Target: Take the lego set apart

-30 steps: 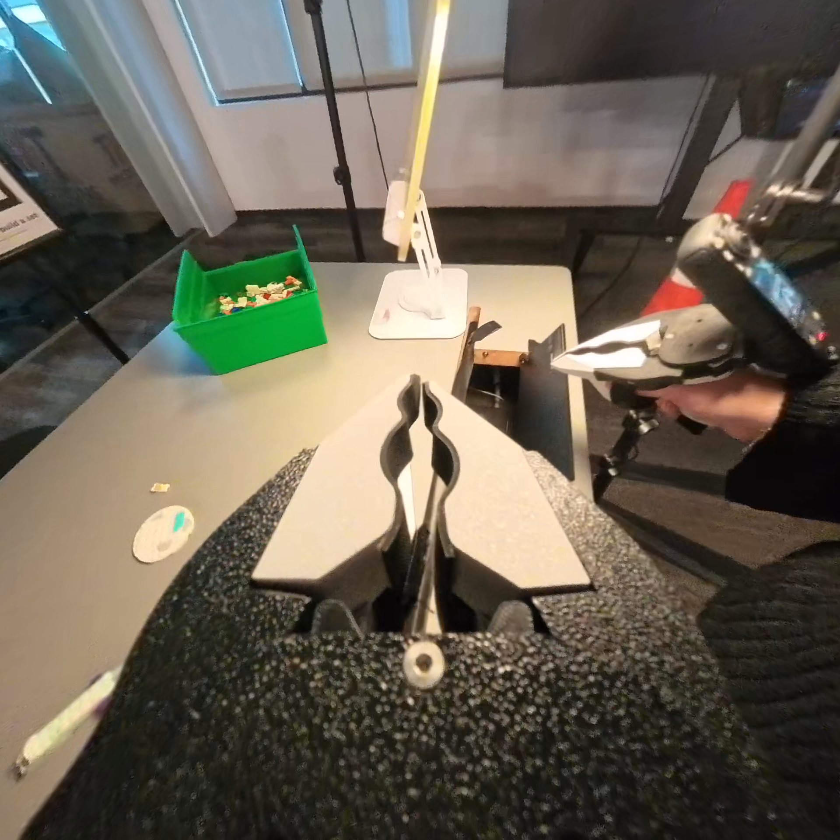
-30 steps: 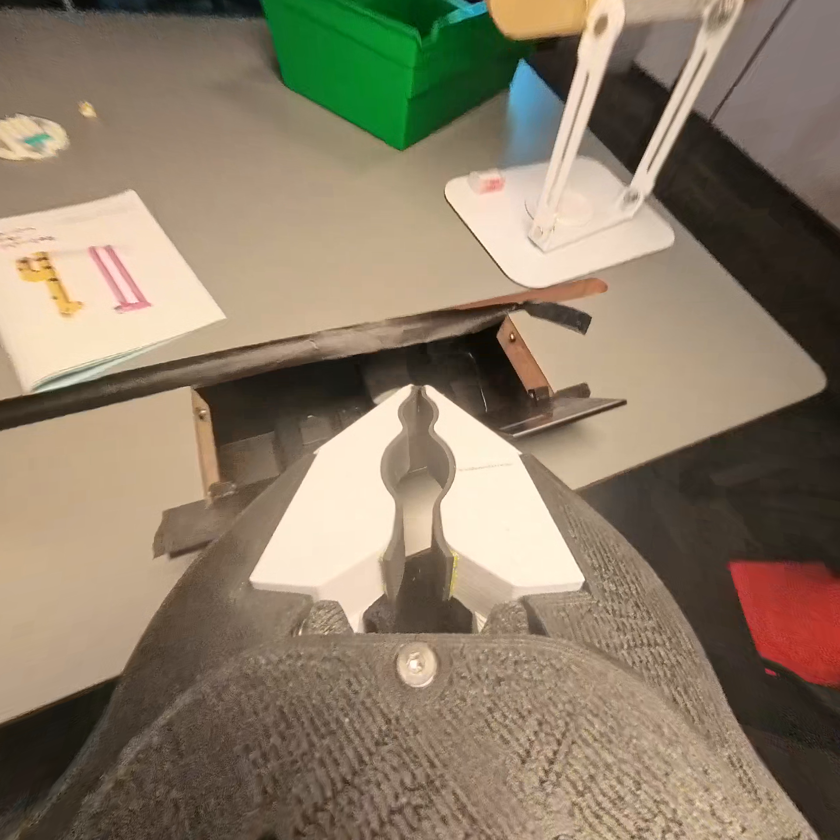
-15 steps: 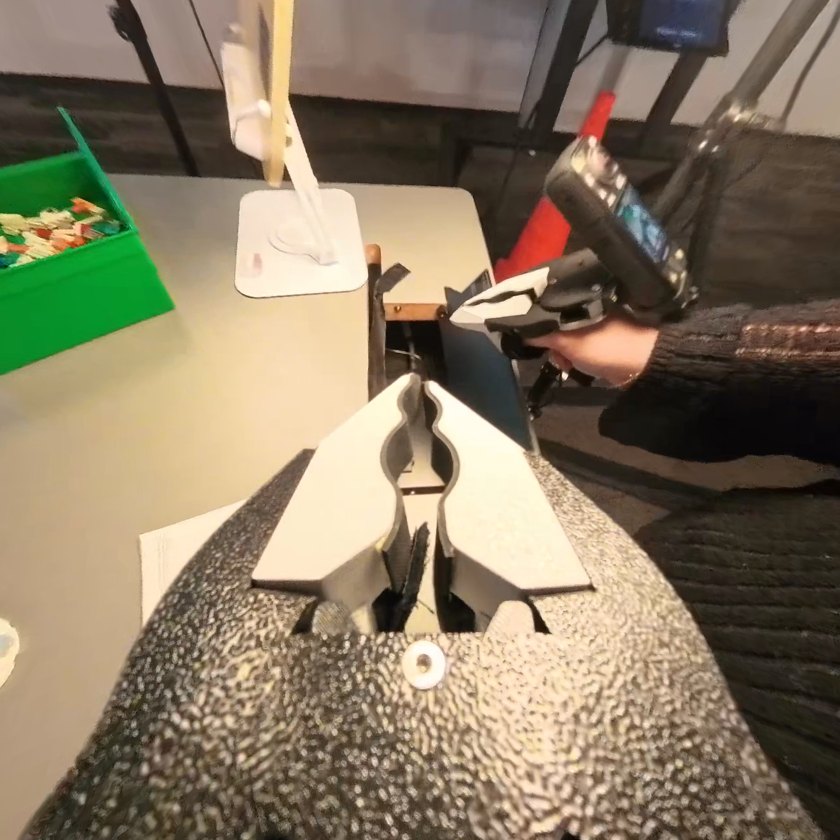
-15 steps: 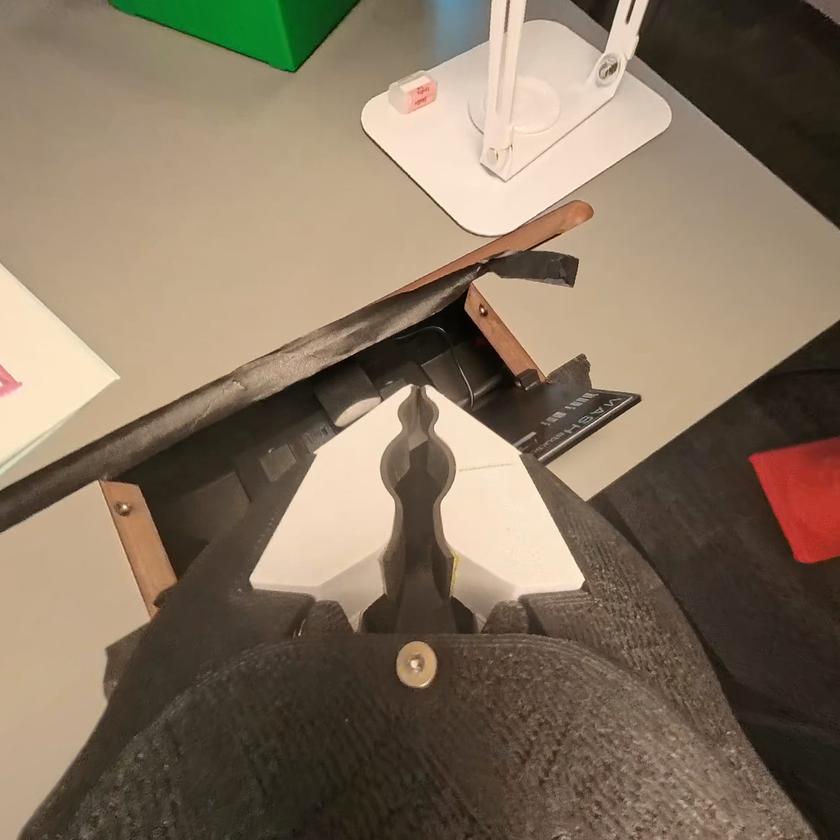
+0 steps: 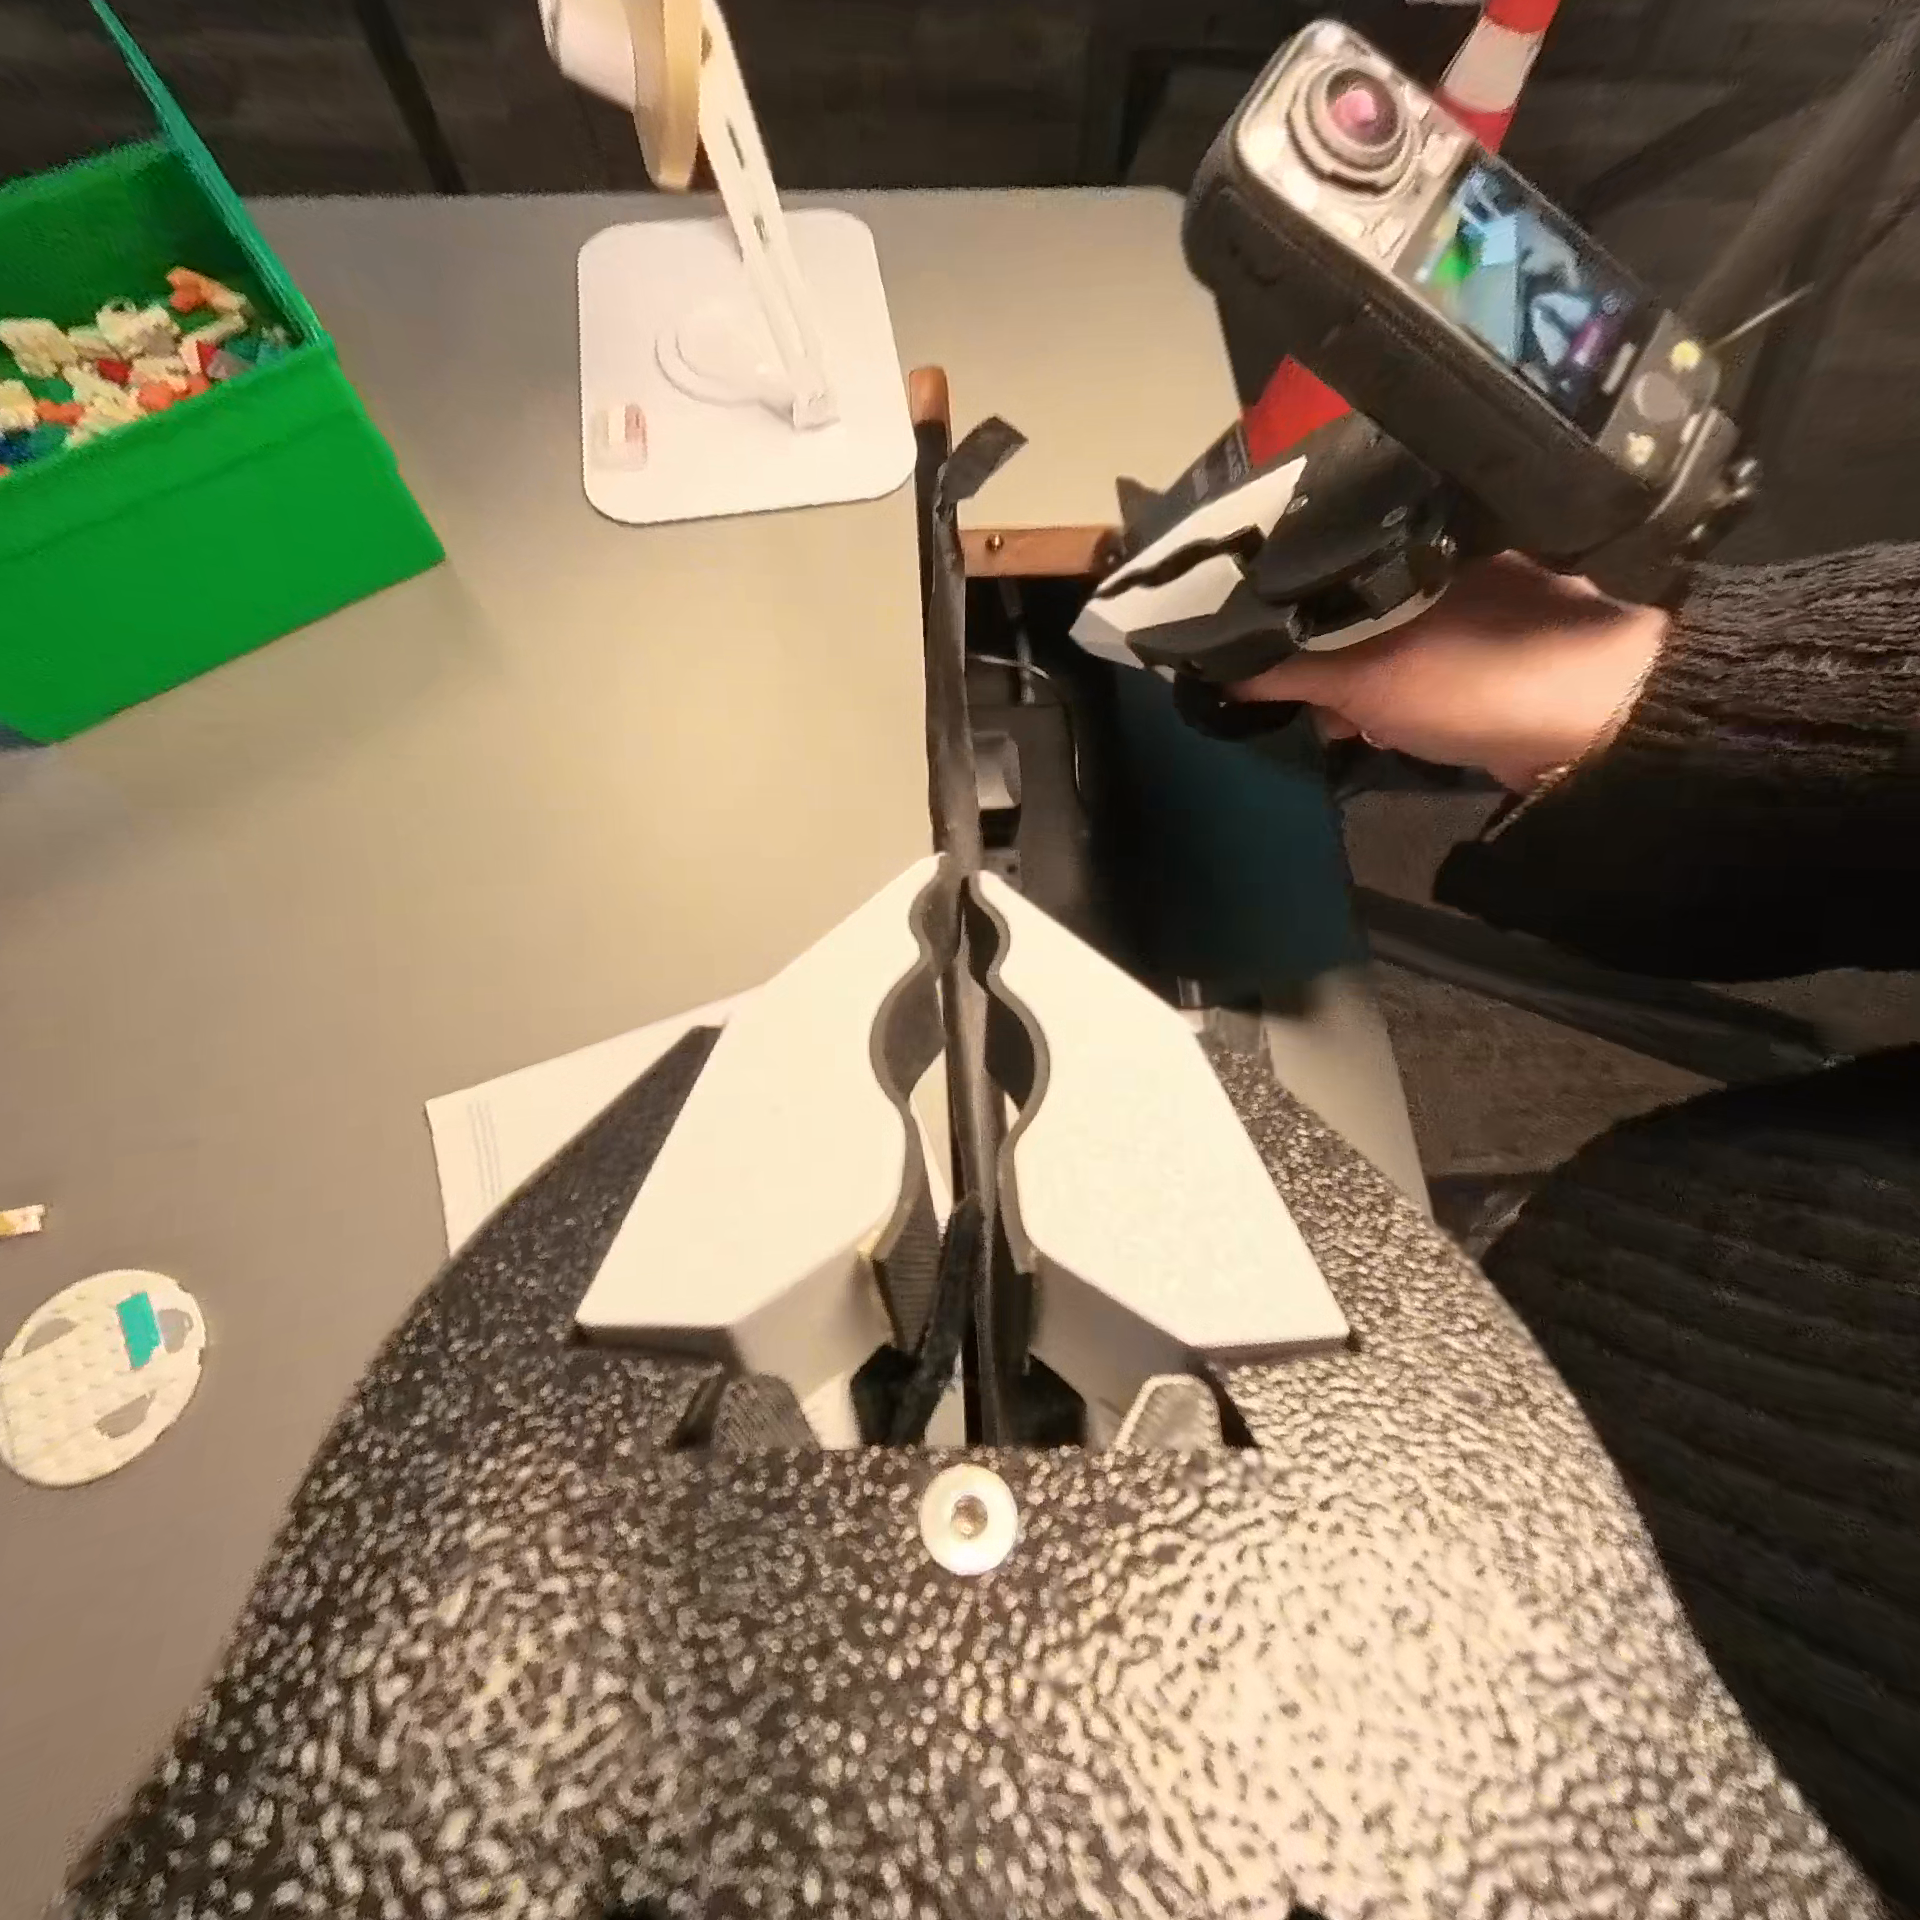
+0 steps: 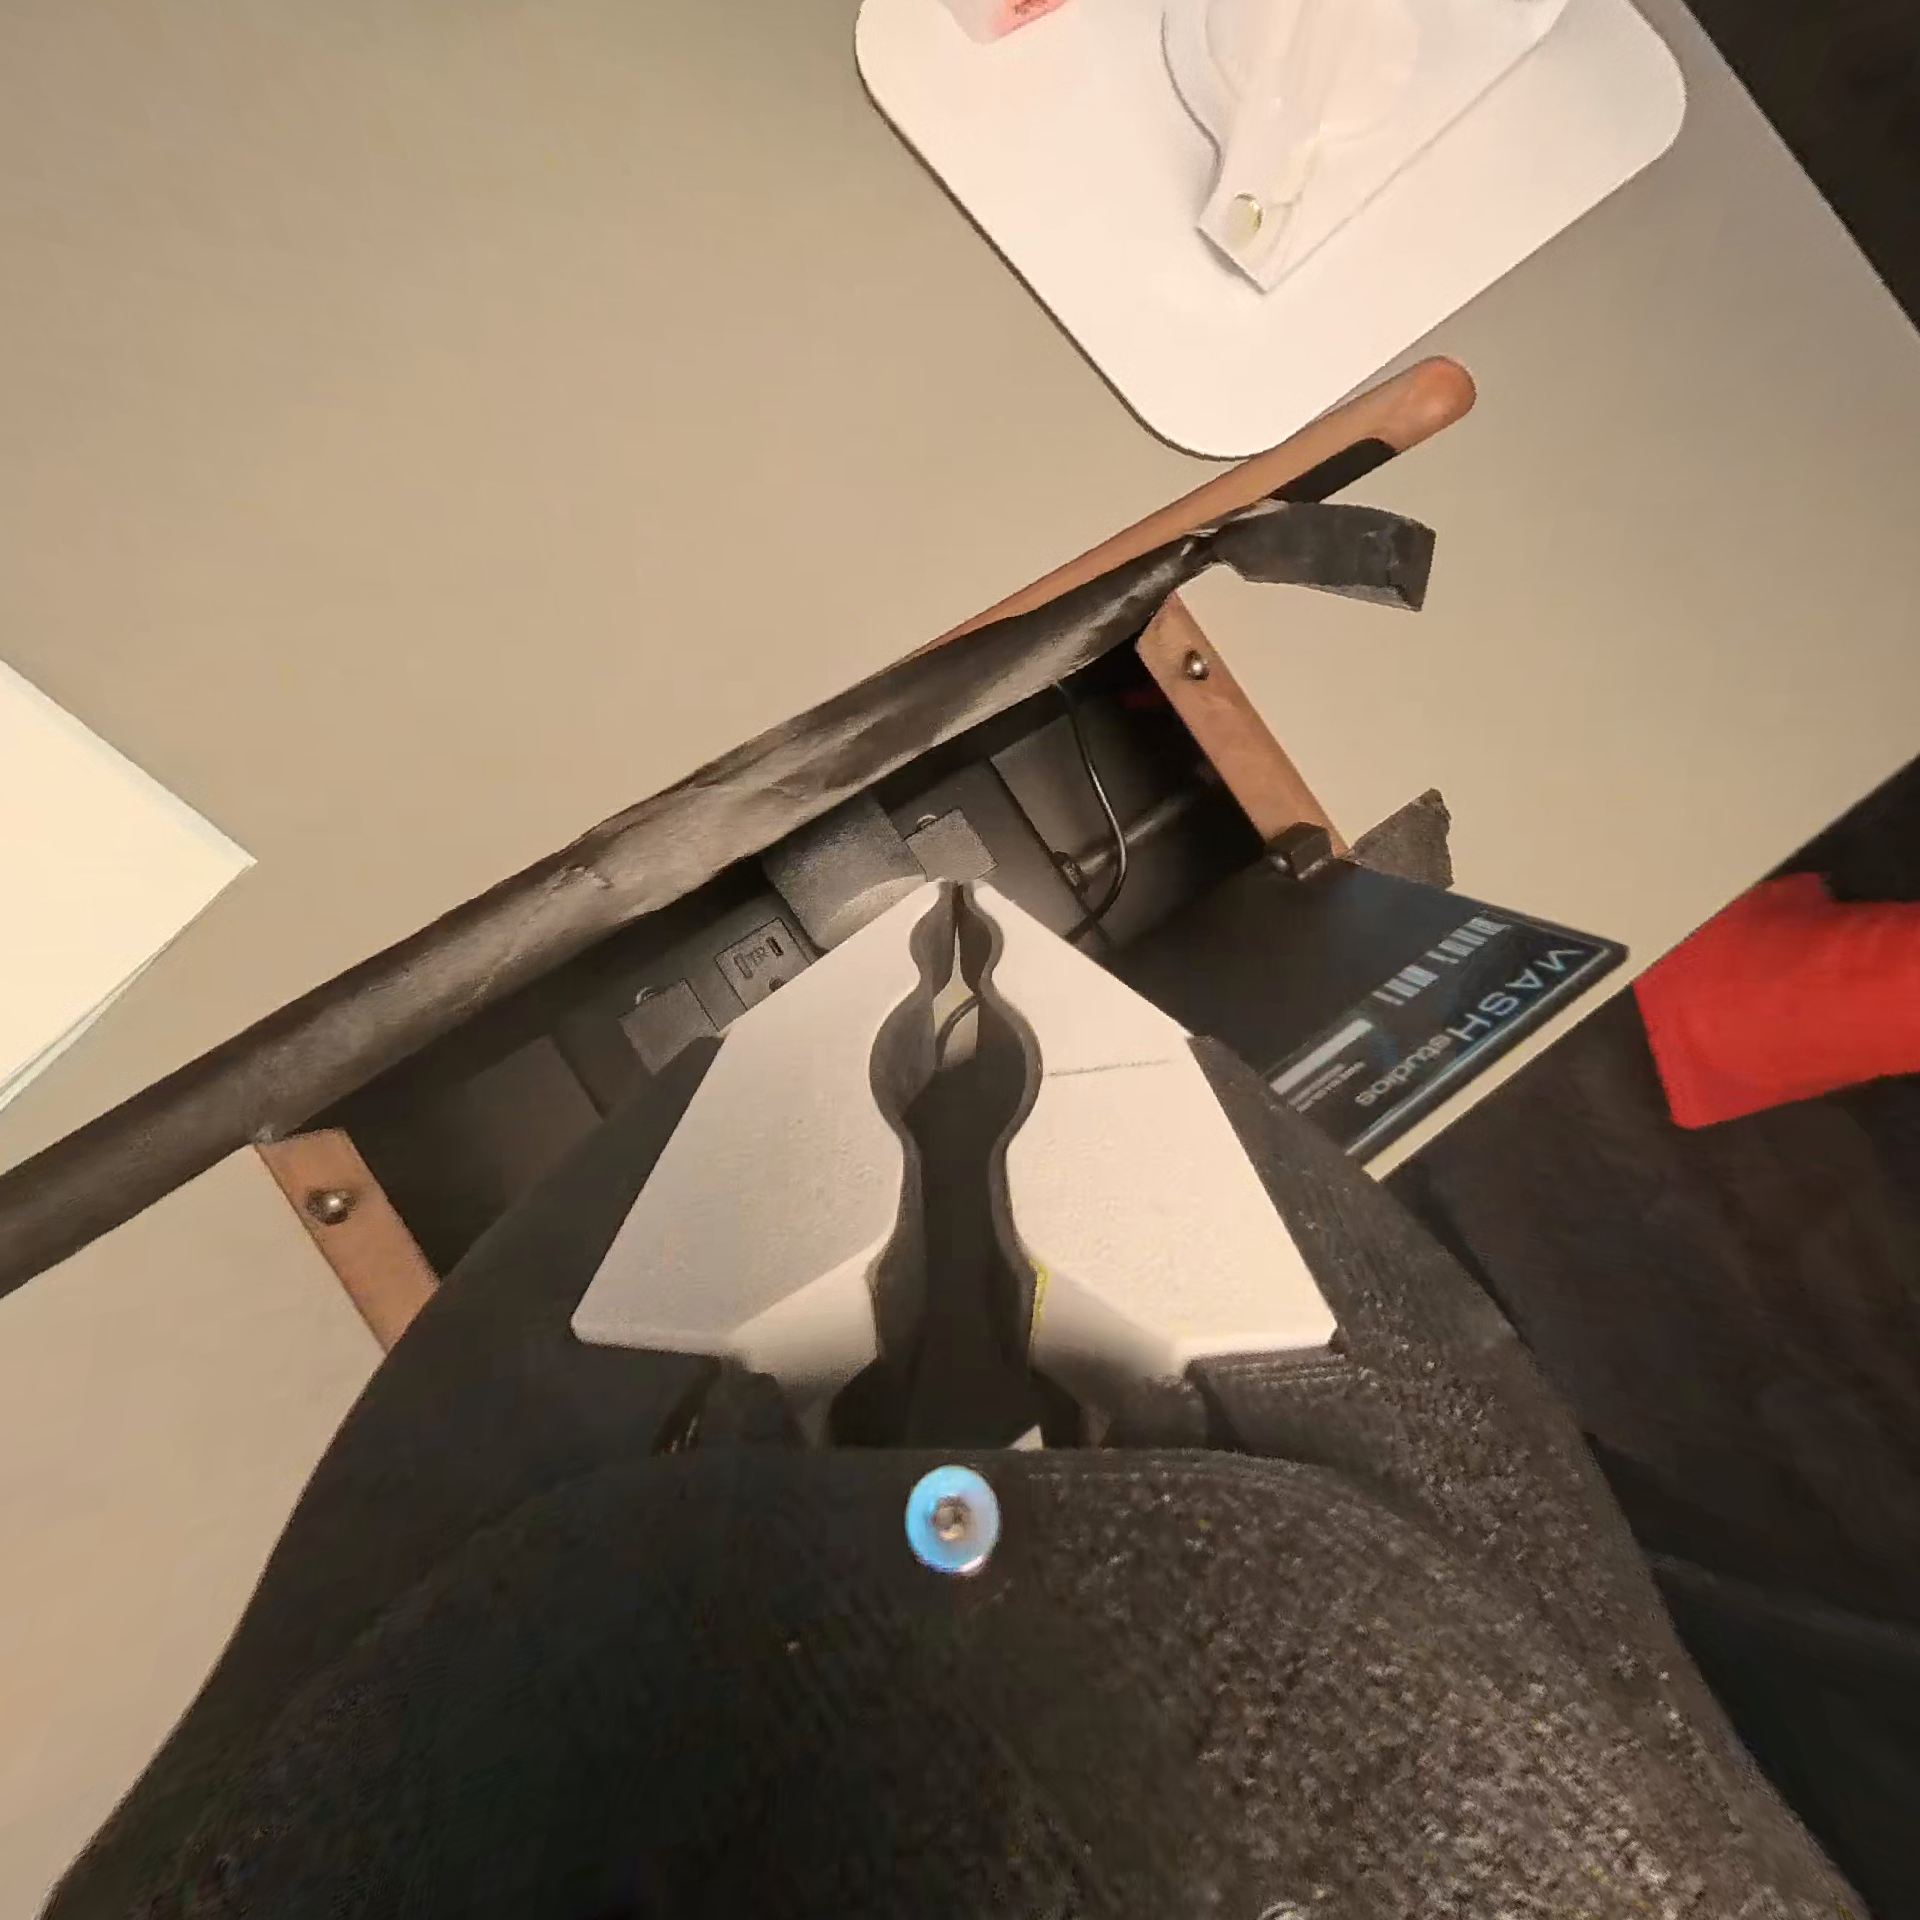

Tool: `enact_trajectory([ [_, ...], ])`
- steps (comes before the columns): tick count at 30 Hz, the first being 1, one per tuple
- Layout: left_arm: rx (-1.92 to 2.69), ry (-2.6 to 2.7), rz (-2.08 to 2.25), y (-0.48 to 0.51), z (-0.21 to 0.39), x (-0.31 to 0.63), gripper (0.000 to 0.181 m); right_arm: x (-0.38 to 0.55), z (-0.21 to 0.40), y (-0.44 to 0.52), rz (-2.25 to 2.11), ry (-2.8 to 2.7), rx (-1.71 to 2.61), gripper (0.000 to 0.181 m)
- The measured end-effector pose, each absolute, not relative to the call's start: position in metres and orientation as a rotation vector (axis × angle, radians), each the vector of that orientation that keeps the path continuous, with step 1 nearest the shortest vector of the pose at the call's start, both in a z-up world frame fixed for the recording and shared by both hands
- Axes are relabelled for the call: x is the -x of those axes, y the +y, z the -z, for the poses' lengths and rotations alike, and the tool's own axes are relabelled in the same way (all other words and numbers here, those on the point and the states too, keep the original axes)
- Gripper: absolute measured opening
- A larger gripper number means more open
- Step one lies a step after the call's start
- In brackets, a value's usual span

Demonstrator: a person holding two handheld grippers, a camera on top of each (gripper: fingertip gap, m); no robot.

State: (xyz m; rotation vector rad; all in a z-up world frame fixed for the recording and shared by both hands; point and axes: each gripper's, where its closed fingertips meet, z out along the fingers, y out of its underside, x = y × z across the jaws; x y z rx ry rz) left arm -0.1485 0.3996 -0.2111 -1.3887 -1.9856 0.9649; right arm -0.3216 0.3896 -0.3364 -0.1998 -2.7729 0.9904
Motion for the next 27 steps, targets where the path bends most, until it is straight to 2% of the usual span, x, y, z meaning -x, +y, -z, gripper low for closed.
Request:
enact_trajectory([
  [8,1.339,-2.019,-0.943,0.402,0.223,0.128,0.000,0.267,0.354,0.399,-0.965,-2.678,-0.062,0.000],
  [17,1.343,-1.996,-0.936,0.411,0.226,0.118,0.000,0.257,0.352,0.402,-0.991,-2.624,-0.152,0.000],
  [27,1.237,-1.861,-1.124,0.427,0.181,0.103,0.000,0.271,0.301,0.420,-1.310,-2.446,-0.039,0.000],
])
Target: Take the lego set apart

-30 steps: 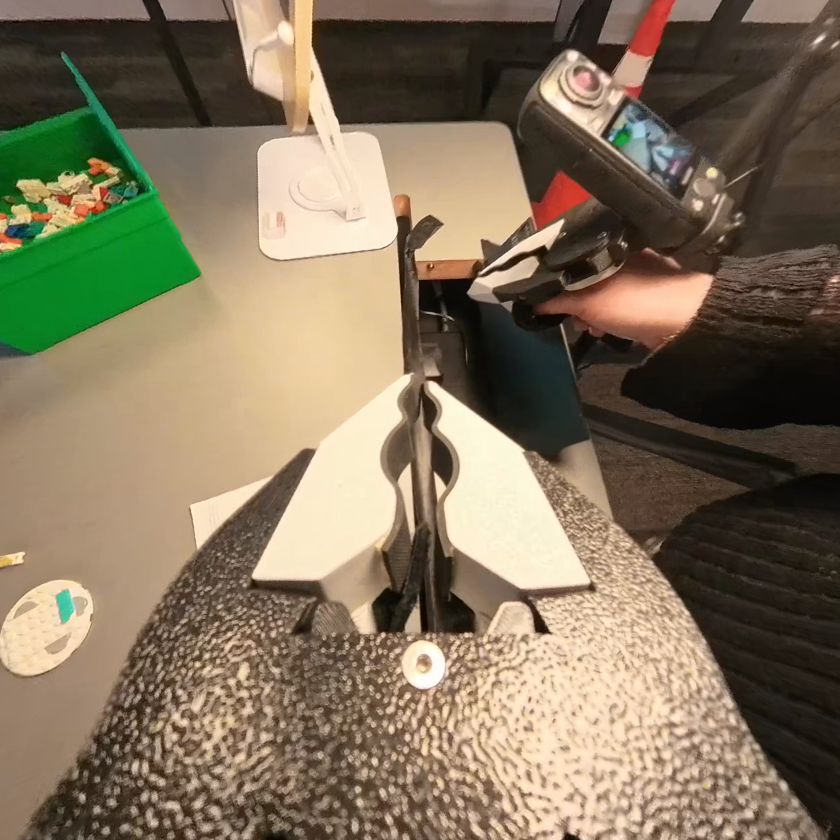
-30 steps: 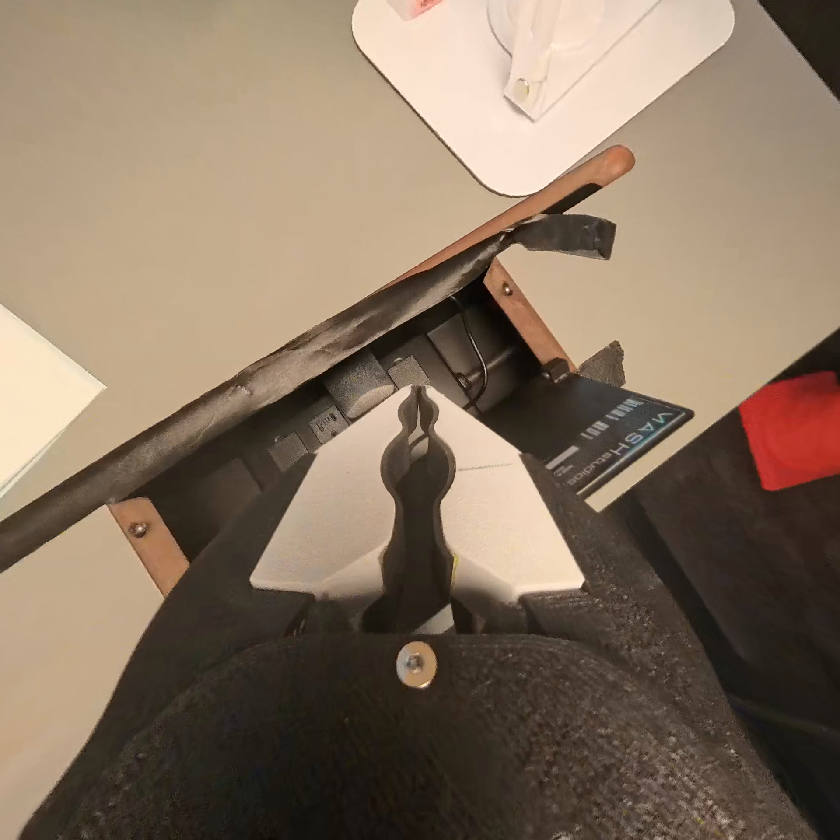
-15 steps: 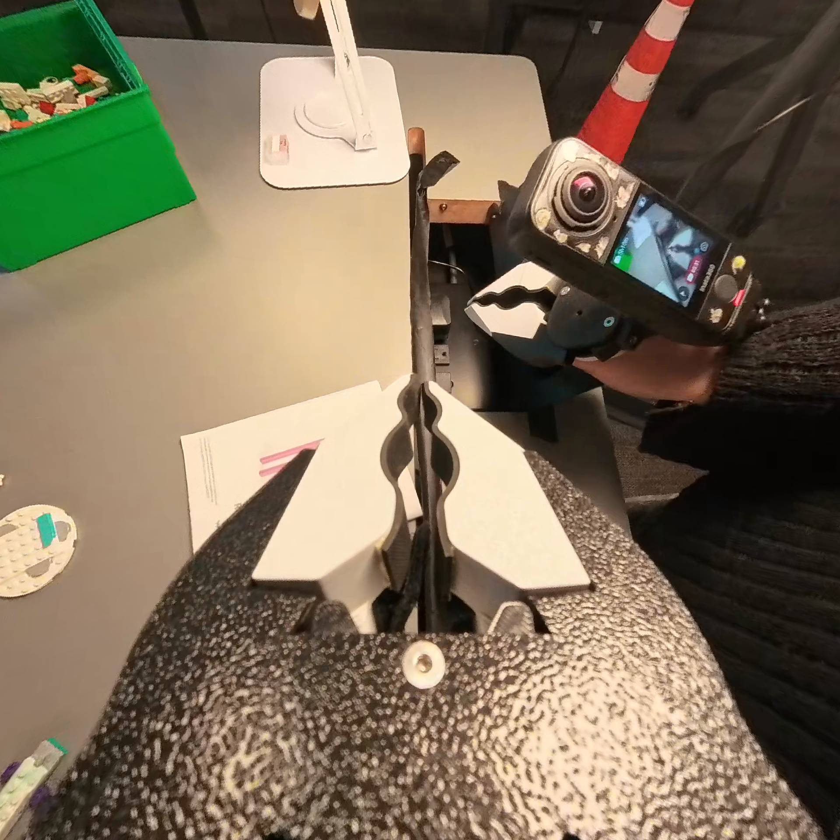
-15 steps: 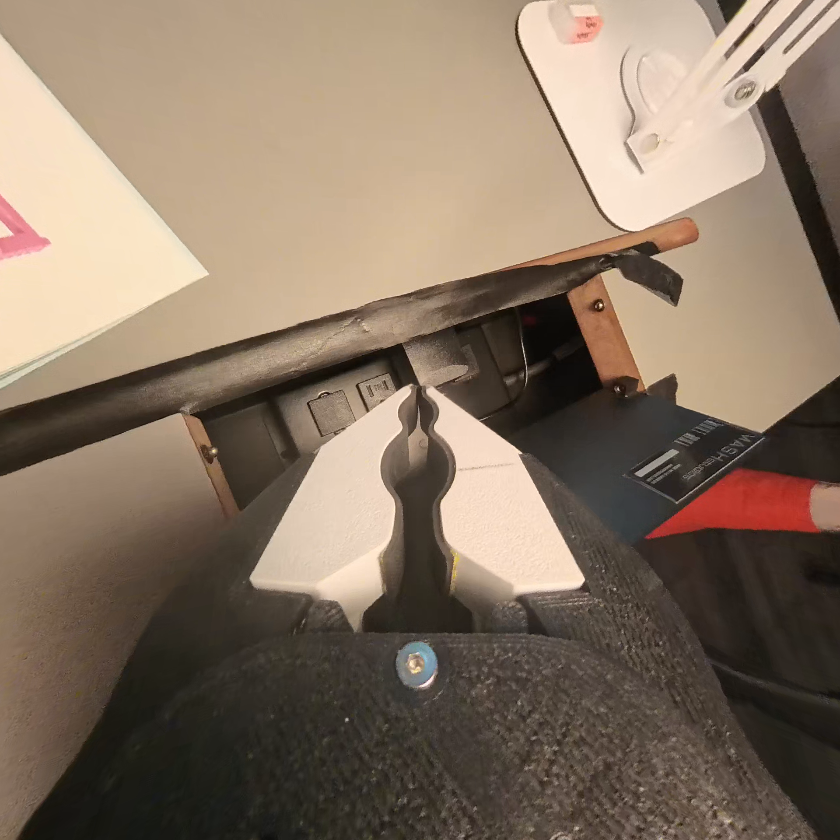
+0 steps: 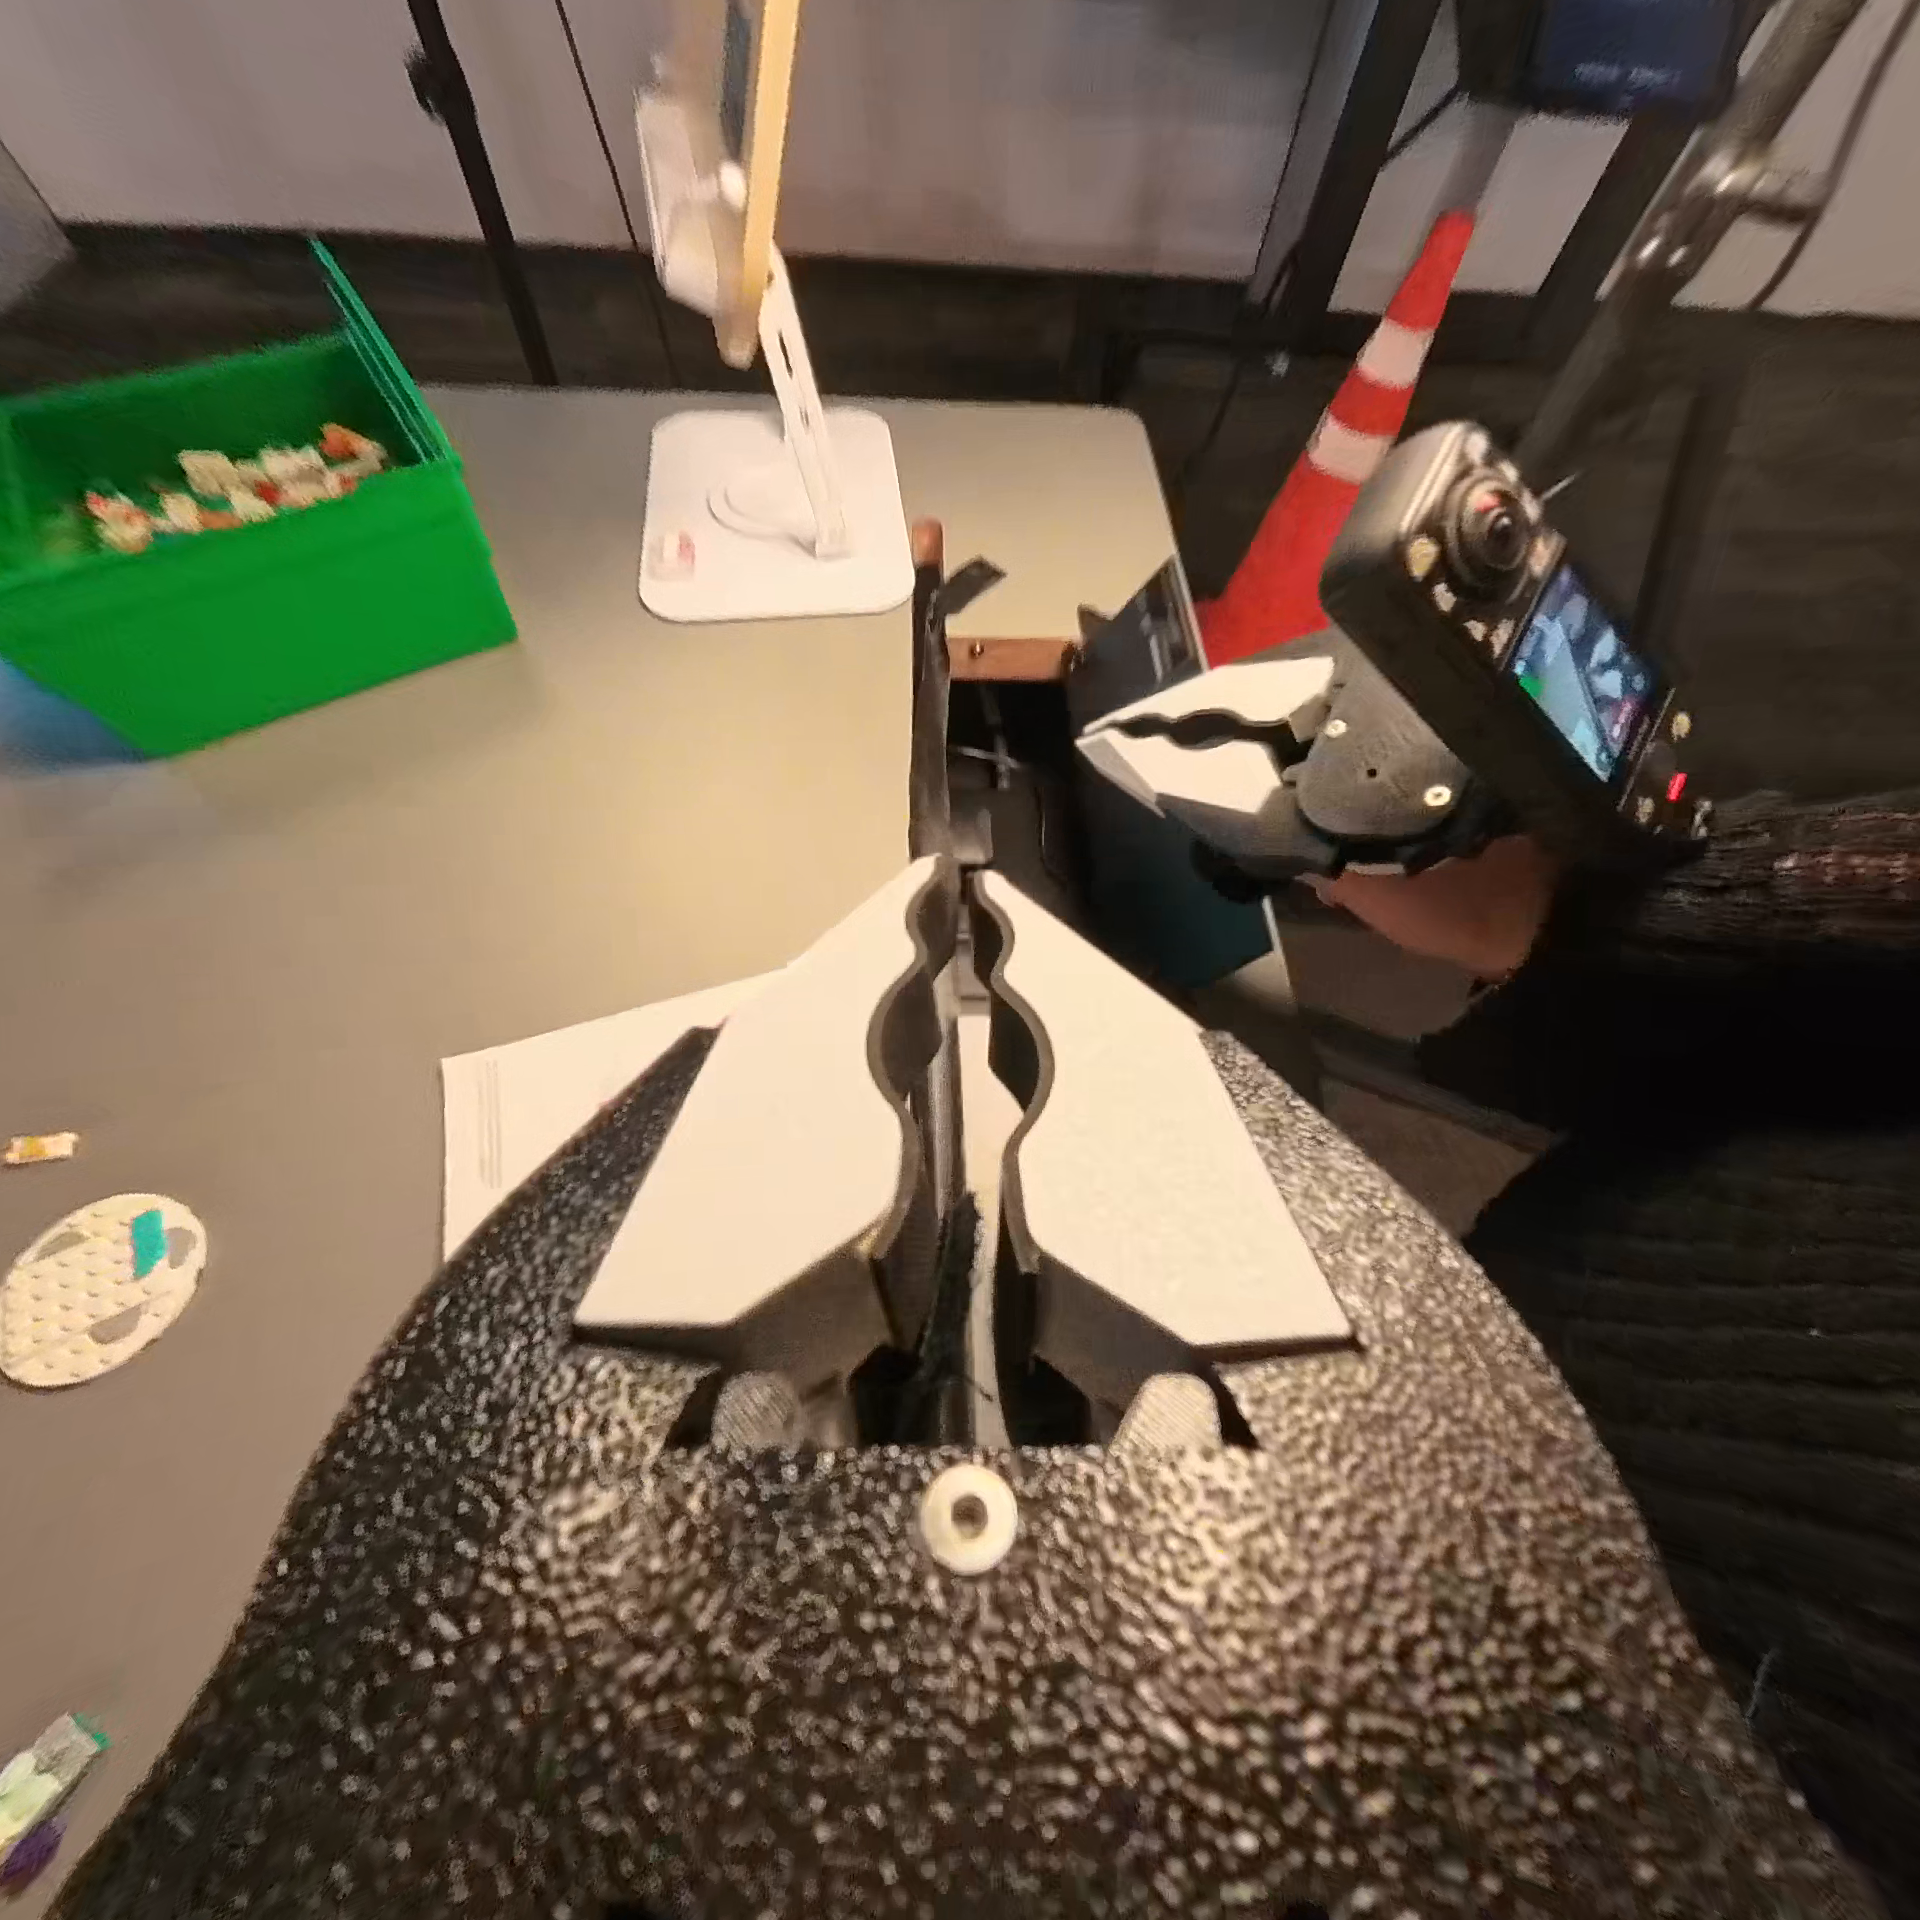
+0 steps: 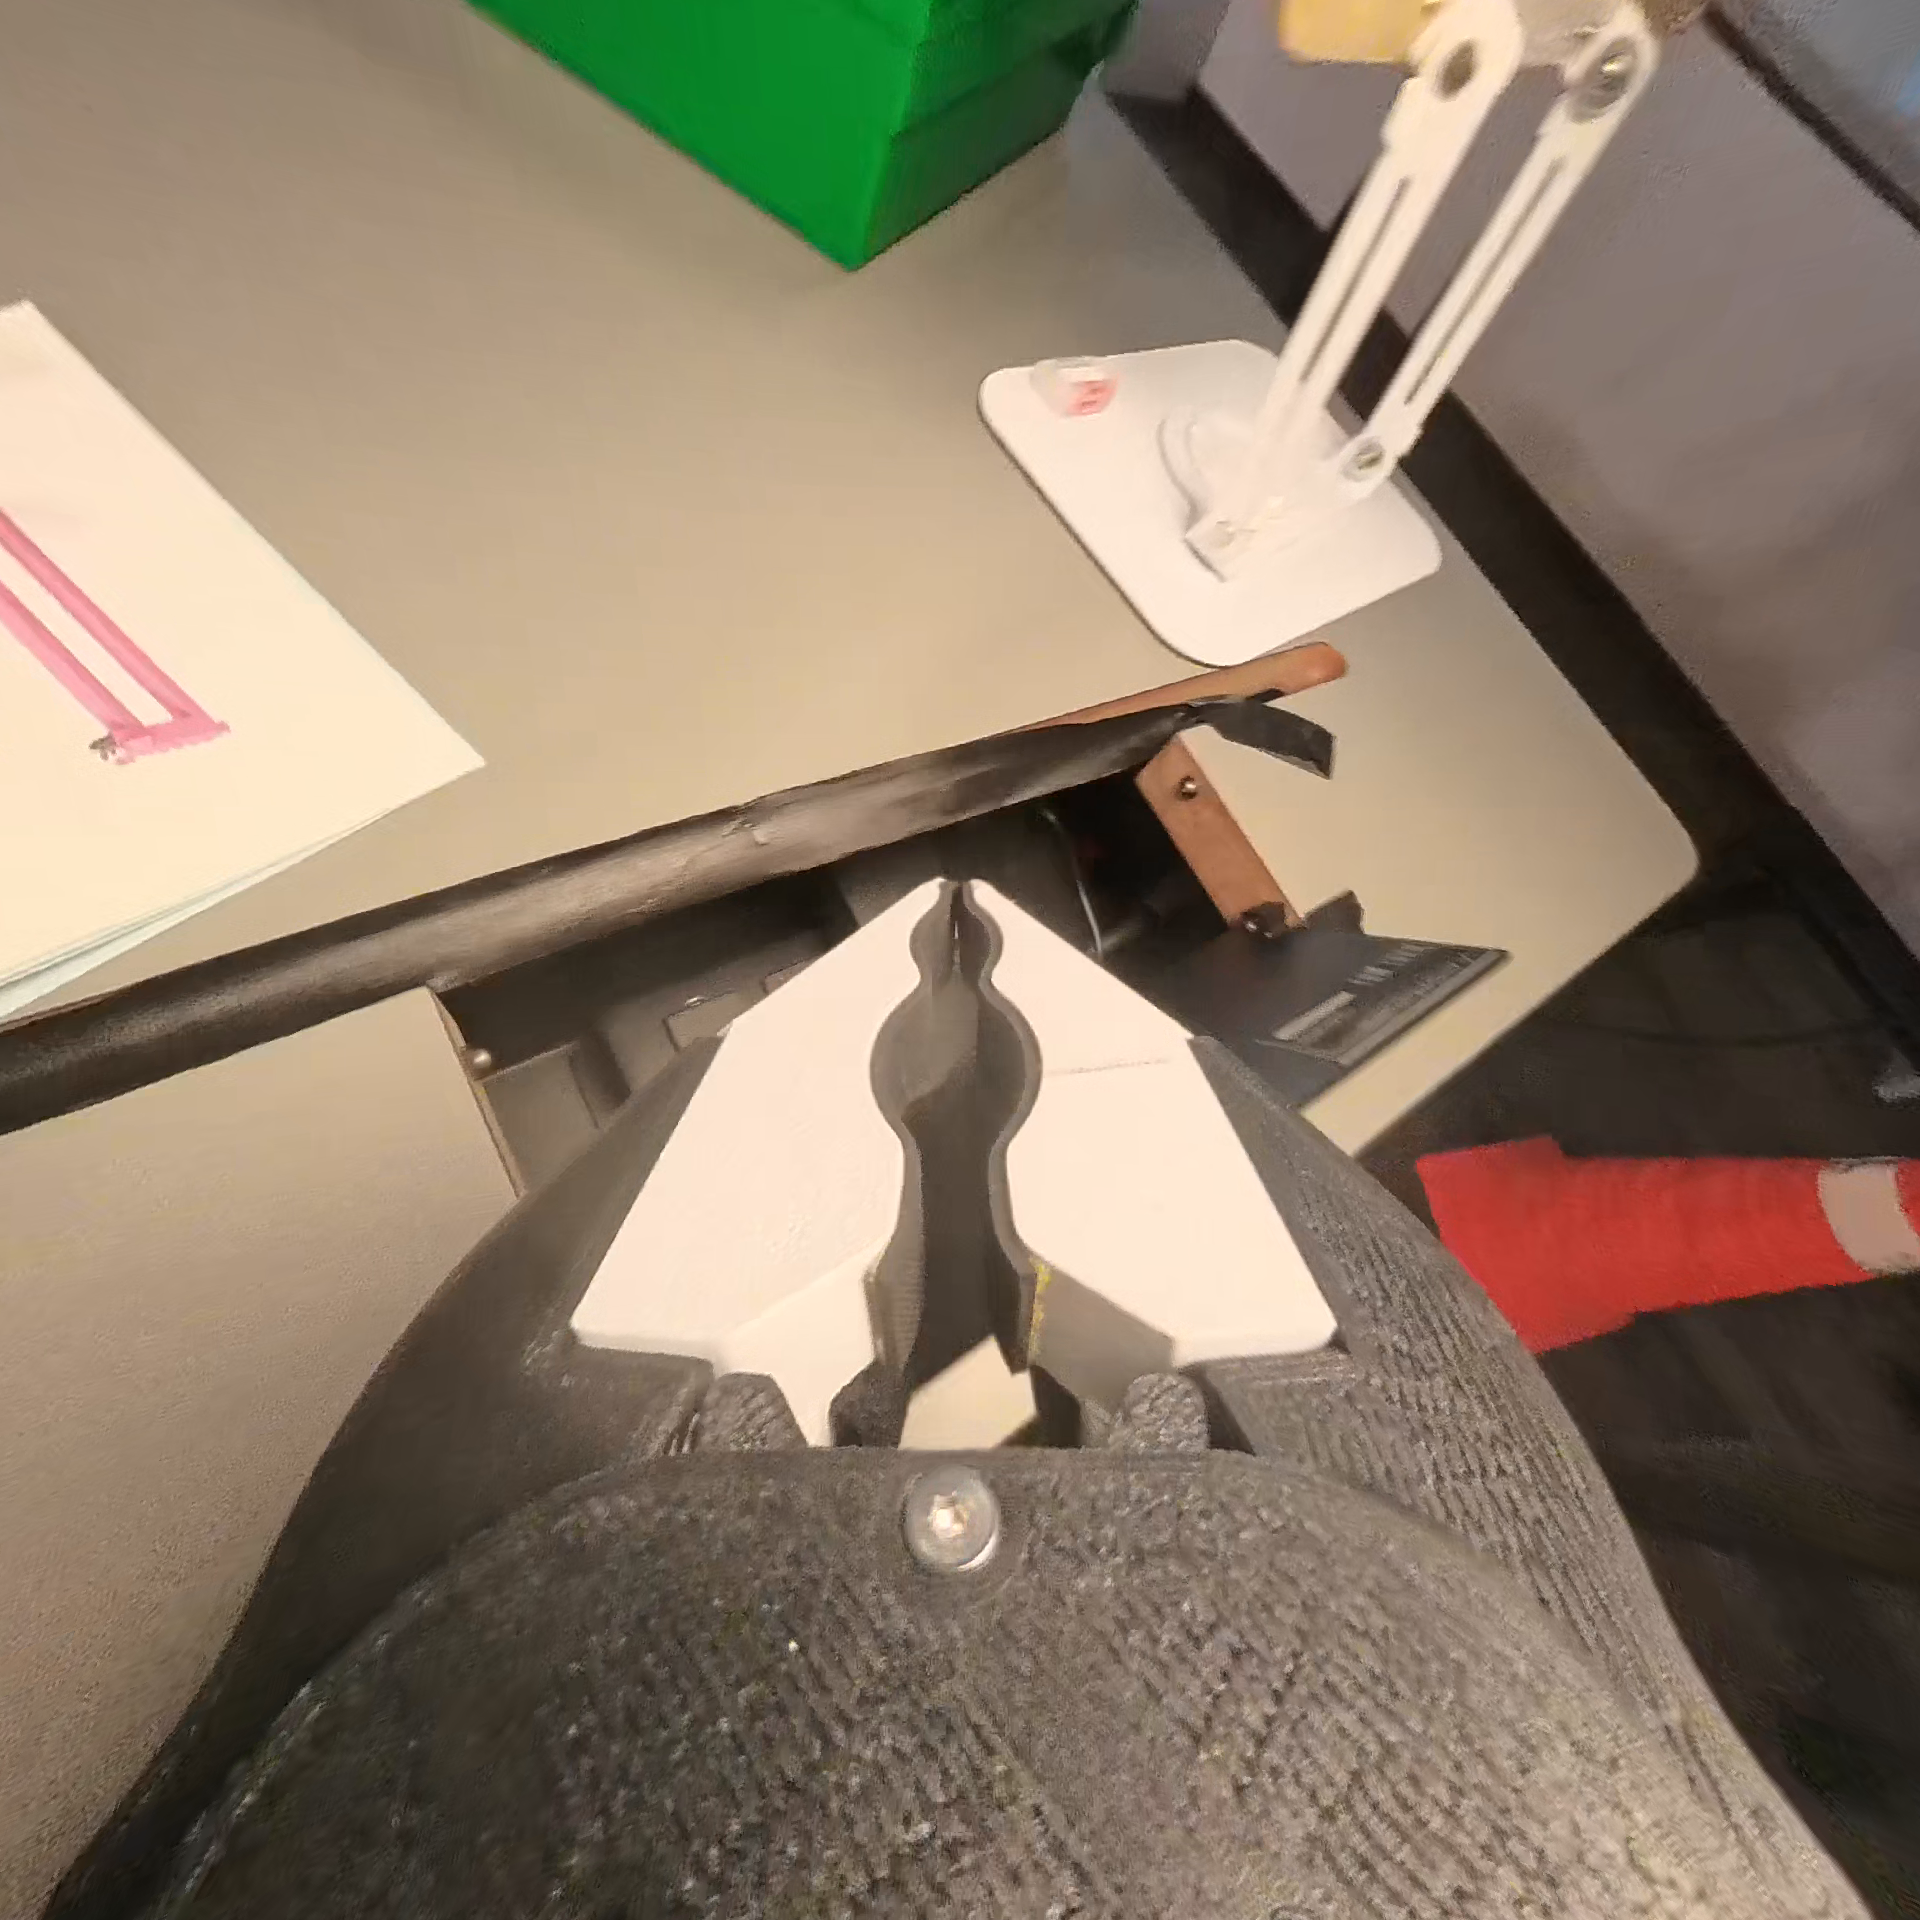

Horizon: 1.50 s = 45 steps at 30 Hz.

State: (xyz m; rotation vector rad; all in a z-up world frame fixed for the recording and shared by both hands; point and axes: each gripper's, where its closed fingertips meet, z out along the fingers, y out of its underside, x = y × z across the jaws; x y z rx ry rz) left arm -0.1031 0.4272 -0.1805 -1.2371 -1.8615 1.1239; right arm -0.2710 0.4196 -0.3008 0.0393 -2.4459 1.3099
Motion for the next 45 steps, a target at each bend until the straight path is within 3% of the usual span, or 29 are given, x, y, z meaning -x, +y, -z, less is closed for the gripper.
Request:
enact_trajectory([
  [14,1.295,-1.402,-1.297,0.539,0.086,0.112,0.000,0.293,0.249,0.565,-1.524,-2.255,0.136,0.000],
  [33,1.250,-1.704,-1.326,0.677,0.137,0.208,0.000,0.339,0.237,0.722,-1.746,-2.552,0.110,0.000],
  [45,1.213,-1.804,-1.336,0.760,0.122,0.234,0.000,0.352,0.210,0.788,-2.079,-2.483,0.088,0.000],
])
